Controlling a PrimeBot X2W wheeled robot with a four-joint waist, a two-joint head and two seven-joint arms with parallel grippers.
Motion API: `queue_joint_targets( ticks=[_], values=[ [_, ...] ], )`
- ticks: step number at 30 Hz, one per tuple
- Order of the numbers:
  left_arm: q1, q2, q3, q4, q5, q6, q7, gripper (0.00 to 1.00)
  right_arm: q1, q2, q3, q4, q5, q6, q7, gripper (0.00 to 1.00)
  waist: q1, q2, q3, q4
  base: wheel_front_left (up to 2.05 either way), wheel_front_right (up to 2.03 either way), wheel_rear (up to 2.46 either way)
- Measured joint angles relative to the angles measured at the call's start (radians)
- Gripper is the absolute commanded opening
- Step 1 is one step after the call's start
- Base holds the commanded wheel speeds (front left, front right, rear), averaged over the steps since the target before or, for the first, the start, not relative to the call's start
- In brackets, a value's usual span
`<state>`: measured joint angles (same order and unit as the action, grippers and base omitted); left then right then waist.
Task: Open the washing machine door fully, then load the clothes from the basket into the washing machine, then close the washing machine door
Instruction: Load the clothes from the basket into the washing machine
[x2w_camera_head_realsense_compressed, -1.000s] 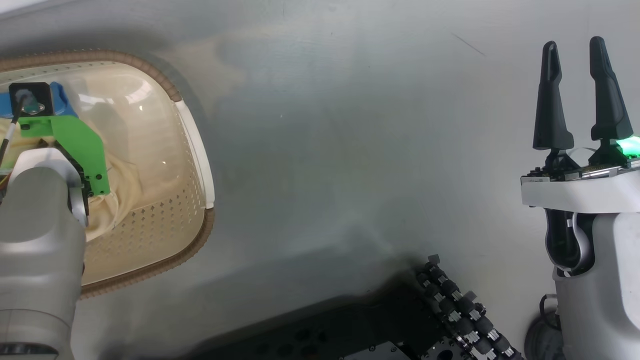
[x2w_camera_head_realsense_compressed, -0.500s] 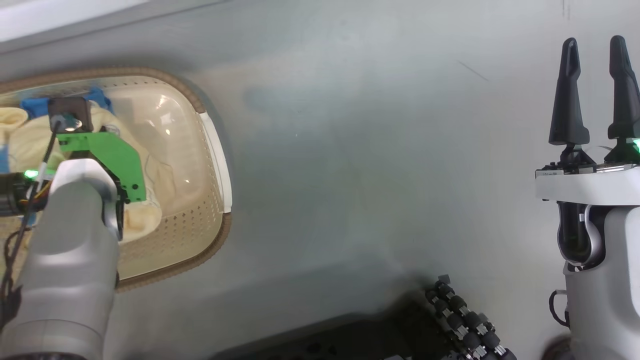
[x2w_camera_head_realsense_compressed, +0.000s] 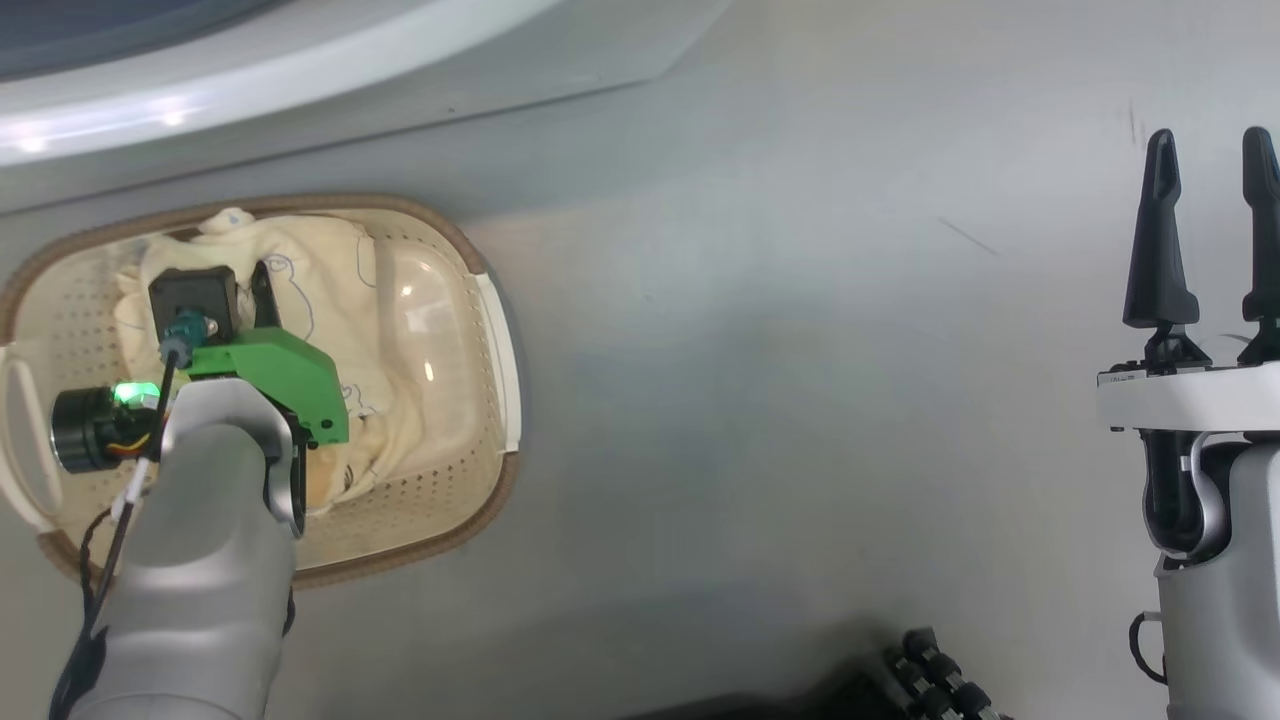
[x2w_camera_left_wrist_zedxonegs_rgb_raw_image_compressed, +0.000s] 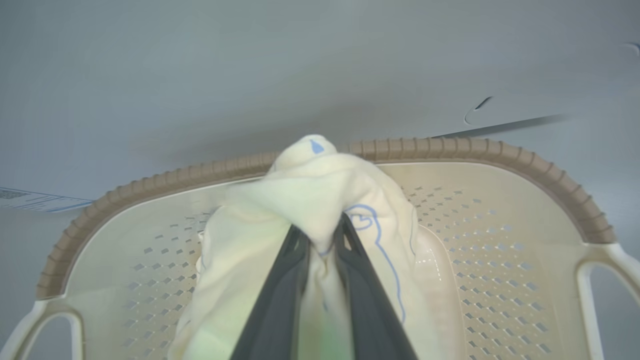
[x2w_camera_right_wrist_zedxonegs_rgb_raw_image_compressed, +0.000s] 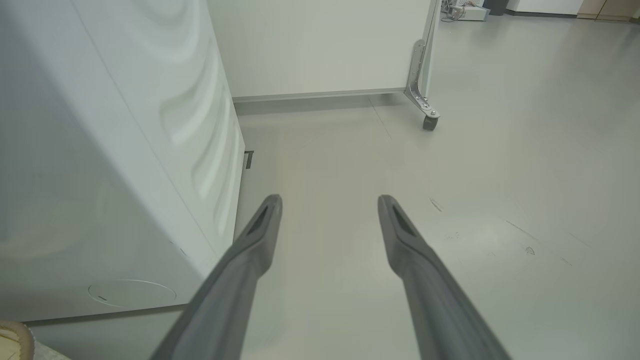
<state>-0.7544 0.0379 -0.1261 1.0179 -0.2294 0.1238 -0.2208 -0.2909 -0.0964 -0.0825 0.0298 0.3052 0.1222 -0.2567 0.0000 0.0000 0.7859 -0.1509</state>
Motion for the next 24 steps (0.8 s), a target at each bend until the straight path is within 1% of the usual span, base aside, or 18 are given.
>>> queue_joint_targets(
  ticks=[4, 15, 17, 21, 24],
  values=[
    [0.028, -0.005, 0.0, -0.011, -0.011, -0.001, -0.027, 0.0, 0.016, 0.001, -0.001, 0.007, -0.001, 0.0, 0.0, 1.0, 0.0, 0.0, -0.04, 0.014, 0.0, 0.0, 0.0],
    [0.118, -0.016, -0.019, -0.106, -0.034, -0.016, -0.031, 0.0, 0.096, 0.0, 0.049, 0.044, -0.019, 0.0, 0.0, 1.0, 0.0, 0.0, -0.193, 0.069, 0.0, 0.0, 0.0],
    [0.135, -0.016, -0.028, -0.134, -0.034, -0.016, -0.031, 0.0, 0.105, -0.001, 0.056, 0.049, -0.021, 0.0, 0.0, 1.0, -0.0001, 0.0, -0.221, 0.079, 0.0, 0.0, 0.0],
    [0.168, -0.016, -0.037, -0.243, -0.034, -0.017, -0.031, 0.0, 0.128, -0.001, 0.073, 0.058, -0.026, 0.0, 0.0, 1.0, -0.0001, 0.0, -0.278, 0.1, 0.0, 0.0, 0.0],
    [0.197, -0.016, -0.046, -0.312, -0.045, -0.028, -0.031, 0.0, 0.148, -0.001, 0.09, 0.067, -0.03, 0.0, 0.0, 1.0, -0.0001, 0.0, -0.321, 0.115, 0.0, 0.0, 0.0]
  ],
)
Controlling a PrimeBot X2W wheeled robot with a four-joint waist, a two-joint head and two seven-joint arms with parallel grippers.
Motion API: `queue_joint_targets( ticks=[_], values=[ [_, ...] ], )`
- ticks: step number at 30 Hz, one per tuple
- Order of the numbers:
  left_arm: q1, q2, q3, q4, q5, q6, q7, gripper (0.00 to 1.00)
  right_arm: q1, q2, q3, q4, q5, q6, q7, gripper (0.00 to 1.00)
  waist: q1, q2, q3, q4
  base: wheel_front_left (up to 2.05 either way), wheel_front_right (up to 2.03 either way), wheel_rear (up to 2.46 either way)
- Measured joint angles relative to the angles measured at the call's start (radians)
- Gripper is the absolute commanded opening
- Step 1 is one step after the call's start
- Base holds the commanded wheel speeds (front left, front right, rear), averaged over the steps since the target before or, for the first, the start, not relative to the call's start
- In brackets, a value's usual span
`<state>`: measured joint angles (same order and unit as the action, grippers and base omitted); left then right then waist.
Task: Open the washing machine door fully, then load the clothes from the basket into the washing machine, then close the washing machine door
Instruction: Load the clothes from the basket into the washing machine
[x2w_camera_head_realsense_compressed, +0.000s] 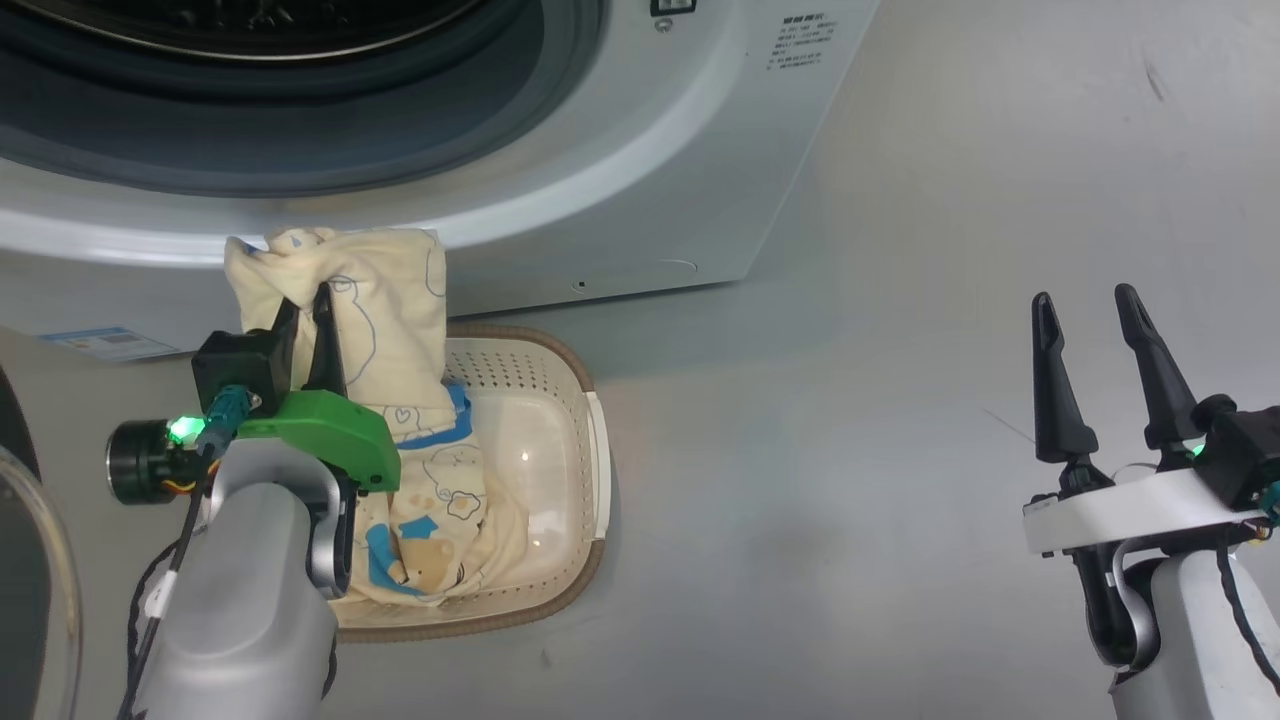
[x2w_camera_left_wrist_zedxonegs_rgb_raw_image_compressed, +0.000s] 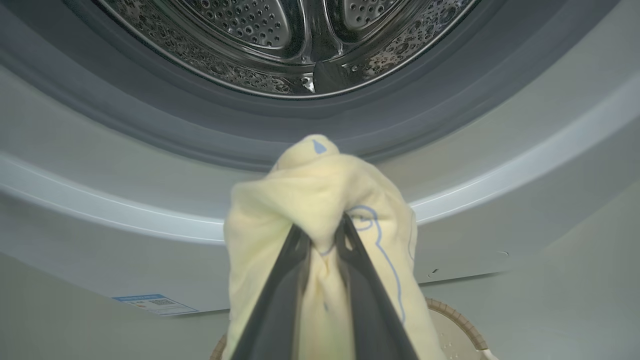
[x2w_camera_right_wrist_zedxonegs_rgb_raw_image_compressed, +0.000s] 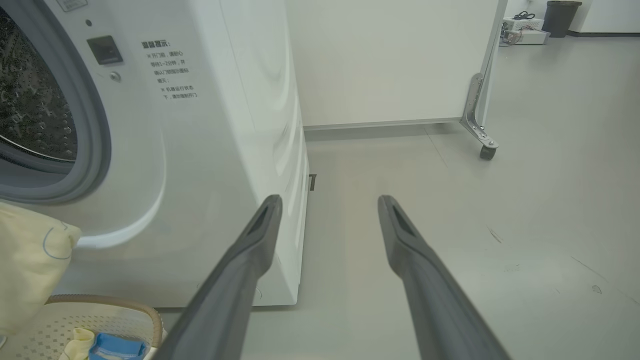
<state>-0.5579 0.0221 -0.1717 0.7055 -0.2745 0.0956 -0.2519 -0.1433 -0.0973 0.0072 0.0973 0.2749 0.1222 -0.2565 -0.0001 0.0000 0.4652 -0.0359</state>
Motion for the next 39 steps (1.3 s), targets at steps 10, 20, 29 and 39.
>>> queue_joint_targets(
  ticks=[10, 20, 29, 39],
  values=[
    [0.151, 0.001, -0.035, -0.129, -0.006, -0.004, 0.0, 0.0, 0.057, 0.005, 0.048, 0.024, -0.006, 0.0, 0.0, 1.0, 0.0, 0.0, -0.145, 0.045, 0.0, 0.0, 0.0],
    [0.299, 0.002, -0.039, -0.195, 0.003, -0.004, 0.0, 0.0, 0.14, 0.028, 0.089, 0.067, -0.006, 0.0, 0.0, 1.0, 0.0, 0.0, -0.292, 0.067, 0.0, 0.0, 0.0],
    [0.406, 0.005, -0.04, -0.239, 0.005, -0.004, 0.0, 0.0, 0.208, 0.035, 0.104, 0.074, -0.006, 0.0, 0.0, 1.0, -0.0001, 0.0, -0.409, 0.063, 0.0, 0.0, 0.0],
    [0.461, 0.007, -0.039, -0.299, 0.011, -0.003, 0.0, 0.0, 0.239, 0.036, 0.111, 0.064, -0.006, -0.003, 0.0, 1.0, 0.0, 0.0, -0.461, 0.05, 0.0, 0.0, 0.0]
  ],
)
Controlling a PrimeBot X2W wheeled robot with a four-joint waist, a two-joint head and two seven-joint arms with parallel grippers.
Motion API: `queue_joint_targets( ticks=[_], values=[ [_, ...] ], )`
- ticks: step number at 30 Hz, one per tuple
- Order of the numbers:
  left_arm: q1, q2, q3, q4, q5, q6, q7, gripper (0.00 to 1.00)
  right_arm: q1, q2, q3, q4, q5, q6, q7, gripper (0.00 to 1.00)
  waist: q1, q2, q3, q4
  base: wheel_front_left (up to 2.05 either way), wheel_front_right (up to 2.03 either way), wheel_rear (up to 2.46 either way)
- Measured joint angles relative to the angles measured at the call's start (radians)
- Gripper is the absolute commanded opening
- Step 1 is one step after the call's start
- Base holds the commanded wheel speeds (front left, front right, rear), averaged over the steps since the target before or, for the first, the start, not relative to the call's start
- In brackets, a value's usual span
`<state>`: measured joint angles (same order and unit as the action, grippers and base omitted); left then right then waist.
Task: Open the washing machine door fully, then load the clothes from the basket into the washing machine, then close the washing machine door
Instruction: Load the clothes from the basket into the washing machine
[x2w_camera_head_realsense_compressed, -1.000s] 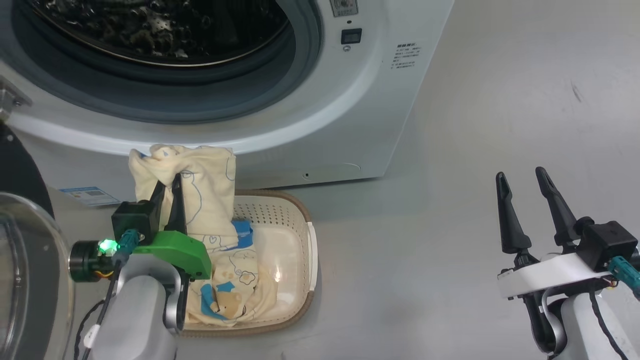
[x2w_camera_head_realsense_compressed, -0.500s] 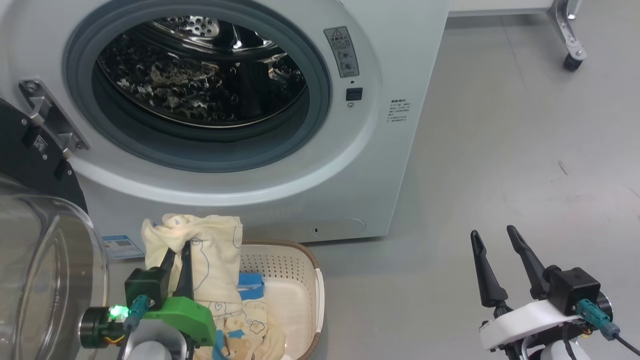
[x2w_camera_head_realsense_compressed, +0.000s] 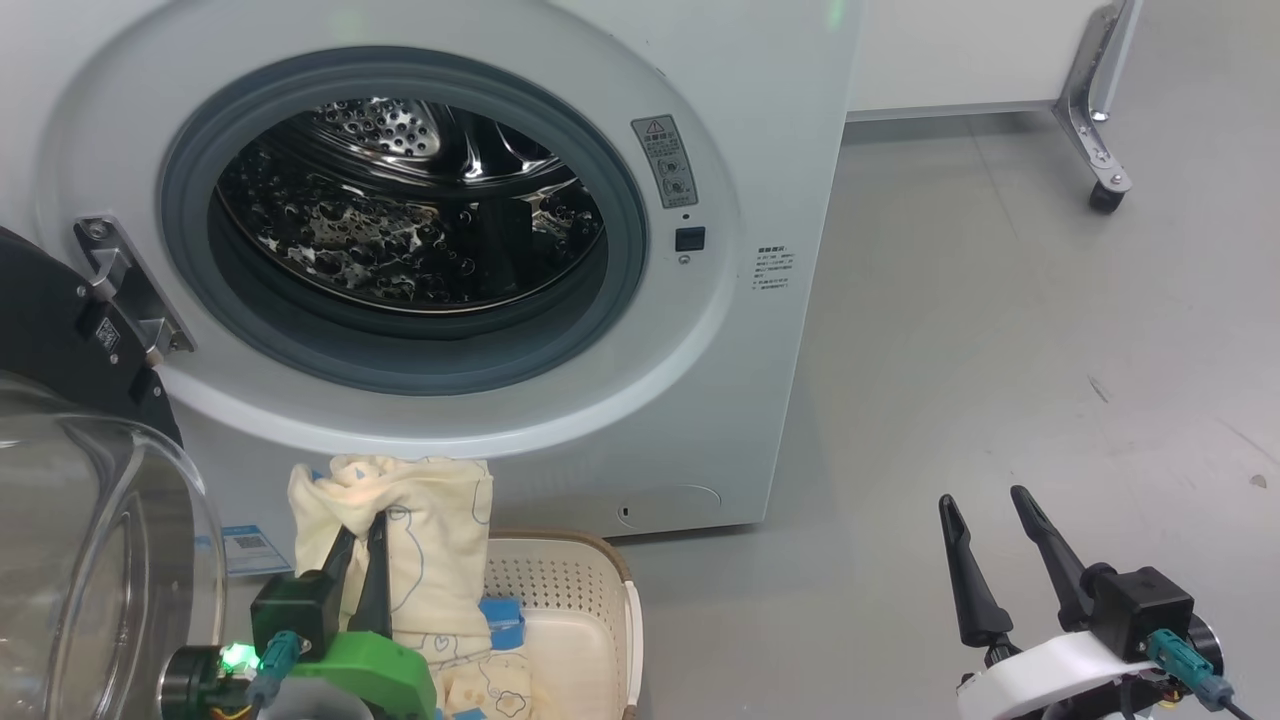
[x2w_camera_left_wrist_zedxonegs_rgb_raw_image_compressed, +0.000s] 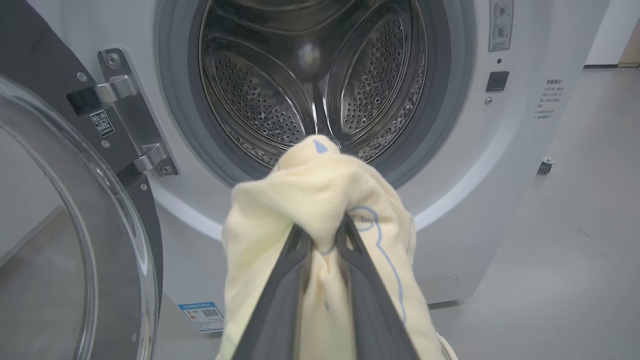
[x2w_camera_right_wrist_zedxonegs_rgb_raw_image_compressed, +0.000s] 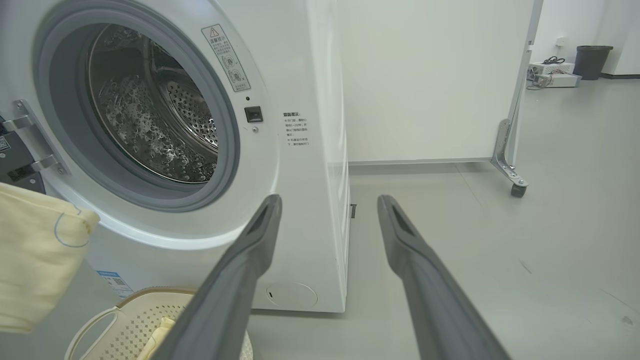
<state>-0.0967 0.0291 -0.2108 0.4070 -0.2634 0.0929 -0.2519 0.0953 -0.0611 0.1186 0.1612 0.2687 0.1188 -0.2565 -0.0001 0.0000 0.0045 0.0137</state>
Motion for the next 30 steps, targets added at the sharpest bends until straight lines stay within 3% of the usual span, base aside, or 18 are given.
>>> queue_joint_targets(
  ticks=[19, 30],
  values=[
    [0.037, 0.005, -0.005, -0.046, 0.0, 0.005, 0.0, 0.0, 0.016, 0.001, 0.012, -0.022, -0.008, -0.008, 0.0, 1.0, 0.0, 0.0, -0.001, 0.003, 0.0, 0.0, 0.0],
    [-0.035, 0.007, -0.053, -0.059, -0.059, 0.006, 0.042, 0.0, 0.016, -0.002, 0.015, -0.077, -0.009, -0.008, 0.004, 1.0, 0.0, 0.0, 0.07, 0.0, 0.0, 0.0, 0.0]
  ],
)
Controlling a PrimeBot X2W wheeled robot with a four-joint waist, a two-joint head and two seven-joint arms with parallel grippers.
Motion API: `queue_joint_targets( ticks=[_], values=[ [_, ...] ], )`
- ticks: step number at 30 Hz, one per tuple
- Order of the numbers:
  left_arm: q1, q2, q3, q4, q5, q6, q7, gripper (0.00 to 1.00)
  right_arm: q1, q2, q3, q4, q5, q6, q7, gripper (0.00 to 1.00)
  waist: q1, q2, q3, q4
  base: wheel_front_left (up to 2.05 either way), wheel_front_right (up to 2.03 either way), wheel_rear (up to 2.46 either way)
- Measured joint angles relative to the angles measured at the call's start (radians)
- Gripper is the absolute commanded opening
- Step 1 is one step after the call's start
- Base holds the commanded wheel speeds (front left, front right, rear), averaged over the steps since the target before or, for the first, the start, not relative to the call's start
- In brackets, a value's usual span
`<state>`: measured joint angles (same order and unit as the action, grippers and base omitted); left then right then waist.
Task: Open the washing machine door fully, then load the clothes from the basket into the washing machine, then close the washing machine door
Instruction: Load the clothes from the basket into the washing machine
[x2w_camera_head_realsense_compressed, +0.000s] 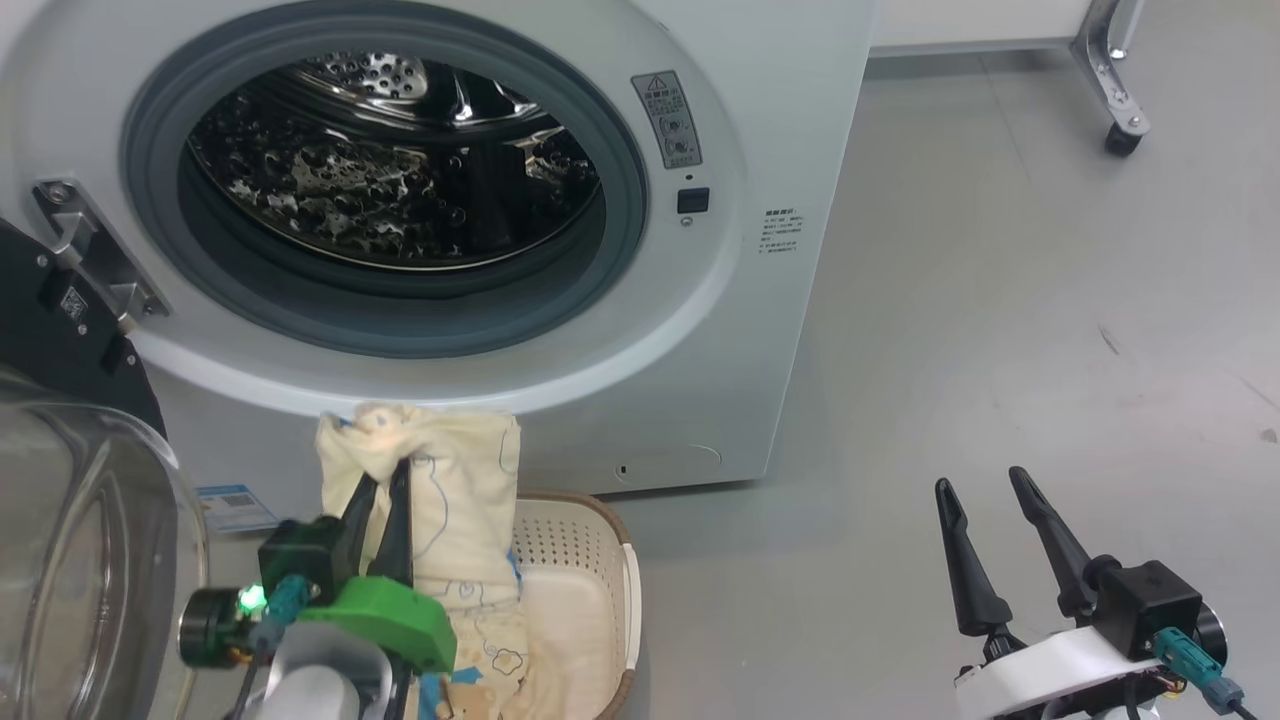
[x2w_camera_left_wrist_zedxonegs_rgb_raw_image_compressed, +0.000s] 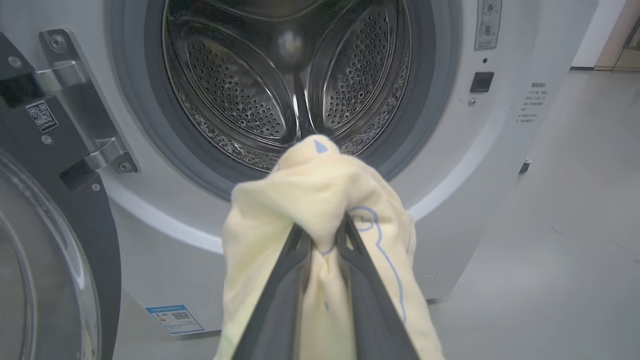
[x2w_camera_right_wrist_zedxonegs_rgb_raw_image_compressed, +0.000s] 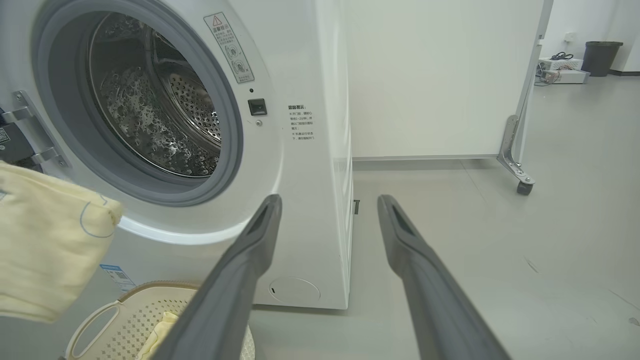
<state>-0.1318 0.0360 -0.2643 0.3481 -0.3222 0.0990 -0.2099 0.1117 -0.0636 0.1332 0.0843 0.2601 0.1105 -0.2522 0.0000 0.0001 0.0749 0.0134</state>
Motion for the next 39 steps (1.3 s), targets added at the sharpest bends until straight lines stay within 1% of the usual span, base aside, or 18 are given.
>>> queue_joint_targets(
  ticks=[7, 12, 22, 27, 31, 36, 39],
  values=[
    [-0.162, -0.001, -0.032, 0.034, -0.017, 0.0, 0.046, 0.0, -0.032, -0.01, 0.008, -0.036, 0.0, 0.001, 0.005, 1.0, 0.0, 0.0, 0.083, -0.006, 0.0, 0.0, 0.0],
    [-0.284, -0.002, -0.035, 0.073, -0.027, 0.0, 0.093, 0.0, -0.069, -0.012, 0.029, -0.053, 0.0, 0.001, 0.005, 1.0, 0.0, 0.0, 0.15, -0.014, 0.0, 0.0, 0.0],
    [-0.54, -0.003, 0.006, 0.168, -0.031, 0.0, 0.232, 0.0, -0.15, -0.011, 0.069, -0.076, 0.004, 0.003, 0.005, 1.0, 0.0001, 0.0, 0.286, -0.052, 0.0, 0.0, 0.0],
    [-0.669, 0.027, 0.03, 0.202, -0.035, 0.0, 0.315, 0.0, -0.188, -0.011, 0.097, -0.079, 0.014, 0.006, 0.005, 1.0, 0.0001, 0.0, 0.355, -0.08, 0.0, 0.0, 0.0],
    [-0.77, 0.069, 0.041, 0.222, -0.037, 0.0, 0.376, 0.0, -0.226, -0.011, 0.117, -0.081, 0.024, 0.011, 0.005, 1.0, 0.0001, 0.0, 0.411, -0.105, 0.0, 0.0, 0.0],
    [-0.902, 0.108, 0.053, 0.222, -0.032, 0.0, 0.42, 0.0, -0.273, -0.012, 0.13, -0.092, 0.038, 0.011, 0.005, 1.0, 0.0002, 0.0, 0.482, -0.135, 0.0, 0.0, 0.0],
    [-0.966, 0.131, 0.07, 0.223, -0.023, 0.0, 0.424, 0.0, -0.307, -0.011, 0.139, -0.092, 0.044, 0.011, 0.004, 1.0, 0.0002, 0.0, 0.524, -0.151, 0.0, 0.0, 0.0]
  ],
)
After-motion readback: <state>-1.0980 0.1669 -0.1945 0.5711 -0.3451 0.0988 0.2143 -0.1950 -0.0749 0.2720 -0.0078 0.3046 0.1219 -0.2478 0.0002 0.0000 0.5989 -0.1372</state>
